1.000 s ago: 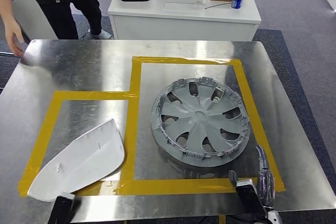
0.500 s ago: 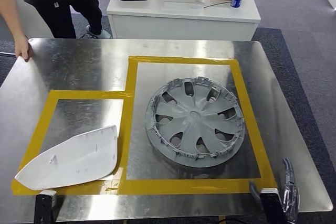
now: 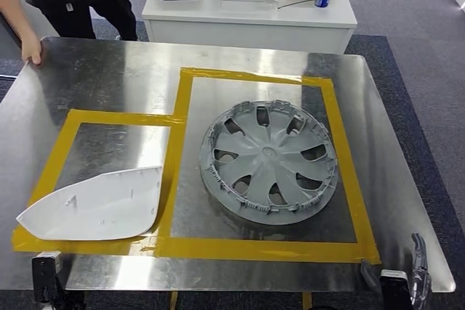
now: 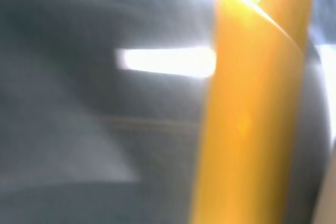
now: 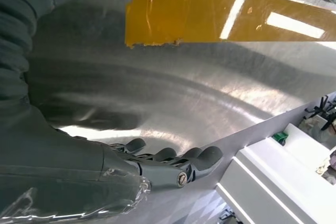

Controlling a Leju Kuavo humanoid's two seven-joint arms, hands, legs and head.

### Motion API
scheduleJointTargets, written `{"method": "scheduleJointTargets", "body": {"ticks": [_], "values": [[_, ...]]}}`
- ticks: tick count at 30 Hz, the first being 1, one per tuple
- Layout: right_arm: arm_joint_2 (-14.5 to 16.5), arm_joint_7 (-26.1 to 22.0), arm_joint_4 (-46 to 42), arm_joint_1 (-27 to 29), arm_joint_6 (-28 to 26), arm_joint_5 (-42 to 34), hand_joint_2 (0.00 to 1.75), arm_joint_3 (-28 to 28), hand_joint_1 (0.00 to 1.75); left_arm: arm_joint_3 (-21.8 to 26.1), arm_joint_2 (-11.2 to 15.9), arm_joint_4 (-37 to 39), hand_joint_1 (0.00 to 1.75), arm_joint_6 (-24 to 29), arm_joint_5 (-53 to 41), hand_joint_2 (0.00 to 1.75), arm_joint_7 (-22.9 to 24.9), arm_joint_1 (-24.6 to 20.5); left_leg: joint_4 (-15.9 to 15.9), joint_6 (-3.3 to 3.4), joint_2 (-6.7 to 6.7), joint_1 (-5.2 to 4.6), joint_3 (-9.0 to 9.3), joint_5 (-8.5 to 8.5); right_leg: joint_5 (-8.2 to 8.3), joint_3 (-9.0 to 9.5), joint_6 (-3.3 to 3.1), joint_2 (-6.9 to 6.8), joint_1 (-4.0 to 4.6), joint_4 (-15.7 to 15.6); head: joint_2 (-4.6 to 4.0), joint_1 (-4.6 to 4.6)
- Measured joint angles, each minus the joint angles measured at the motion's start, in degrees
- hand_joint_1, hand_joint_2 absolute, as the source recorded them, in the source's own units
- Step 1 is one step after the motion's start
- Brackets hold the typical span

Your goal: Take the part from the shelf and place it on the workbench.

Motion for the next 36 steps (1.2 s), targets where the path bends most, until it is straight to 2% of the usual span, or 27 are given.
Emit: {"method": "scheduleJointTargets", "body": {"ticks": [10,23,31,36], "values": [[1.9,-0.5,-0.8,0.0,0.5,-0.7,1.75,-2.8,0.0,3.2,-0.6,0.0,0.0,-0.5,-0.5,1.75,0.0,-0.3,-0.8,-0.15,-0.06,-0.45,0.56,0.15,-0.15,-0.1,-0.1,-0.13,-0.44,0.0,0.0,-0.01],[3.6,-0.9,-1.7,0.1,3.0,-3.0,1.75,-6.1,0.0,6.3,-1.8,0.0,0.0,-1.9,-0.6,1.75,0.0,1.0,-1.4,-0.17,-0.84,-0.99,0.74,0.79,-0.21,-0.07,-0.18,-0.99,-0.98,0.0,0.0,0.0],[4.4,-1.1,-2.1,-0.1,4.6,-4.6,1.75,-8.0,0.0,7.3,-2.0,0.0,0.0,-2.4,-1.1,1.75,-0.9,-0.7,-2.1,-0.03,-1.11,-1.64,1.35,1.2,-0.18,0.3,-0.18,-1.28,-1.62,0.0,0.0,-0.01],[4.9,-1.2,-2.2,-0.3,6.2,-6.6,1.75,-9.4,0.0,7.9,-2.2,0.0,0.0,-2.6,-1.6,1.75,-0.9,-0.8,-2.2,0.01,-1.13,-1.72,1.48,1.3,-0.14,0.35,-0.24,-1.3,-1.68,0.0,0.0,0.0]]}}
